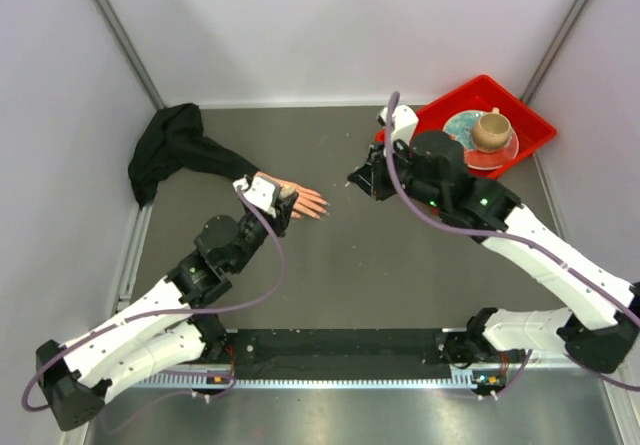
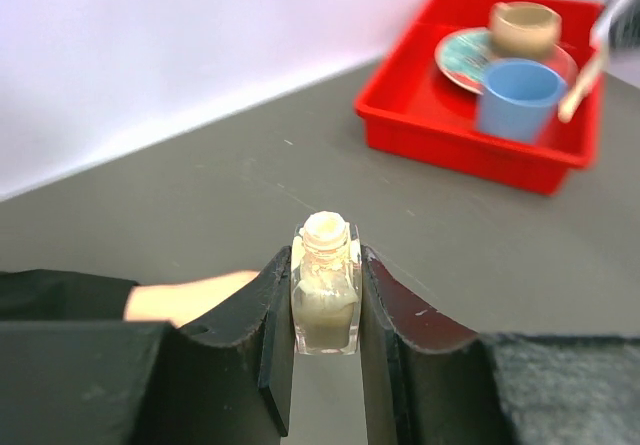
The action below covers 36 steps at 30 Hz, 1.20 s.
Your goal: Paint the nails
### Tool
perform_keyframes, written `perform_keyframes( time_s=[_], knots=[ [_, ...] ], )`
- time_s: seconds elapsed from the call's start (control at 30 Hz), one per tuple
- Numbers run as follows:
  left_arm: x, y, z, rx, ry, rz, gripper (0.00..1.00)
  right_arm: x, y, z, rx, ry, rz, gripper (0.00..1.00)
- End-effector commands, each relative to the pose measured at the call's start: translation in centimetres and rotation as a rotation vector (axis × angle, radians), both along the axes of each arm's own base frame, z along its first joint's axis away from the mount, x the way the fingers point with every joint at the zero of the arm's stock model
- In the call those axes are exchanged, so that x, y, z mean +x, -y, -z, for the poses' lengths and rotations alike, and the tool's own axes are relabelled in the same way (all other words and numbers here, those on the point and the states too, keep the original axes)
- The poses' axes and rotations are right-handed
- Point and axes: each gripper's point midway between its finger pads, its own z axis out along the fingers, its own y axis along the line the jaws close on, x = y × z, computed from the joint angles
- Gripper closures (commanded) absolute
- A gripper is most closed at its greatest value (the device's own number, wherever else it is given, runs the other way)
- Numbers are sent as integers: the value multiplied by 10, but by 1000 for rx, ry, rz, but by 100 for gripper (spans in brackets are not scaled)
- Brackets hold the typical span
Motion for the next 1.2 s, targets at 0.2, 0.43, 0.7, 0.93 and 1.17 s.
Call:
perform_keyframes(
  time_s=[0.2, 0.43, 0.7, 0.93, 1.17],
  knots=[
    [60, -18, -15, -229, 93, -142, 100, 47, -29, 36, 77, 4, 26, 100],
    [95, -25, 0, -304, 102, -181, 100, 72, -41, 87, 58, -4, 57, 100],
    [136, -14, 34, -346, 99, -159, 100, 102, -57, 131, -5, 27, 44, 100],
    [139, 8, 58, -345, 165, 5, 100, 104, -55, 170, -10, 25, 55, 100],
    [133, 18, 81, -288, 162, 100, 100, 124, -54, 192, 14, 5, 97, 100]
  ],
)
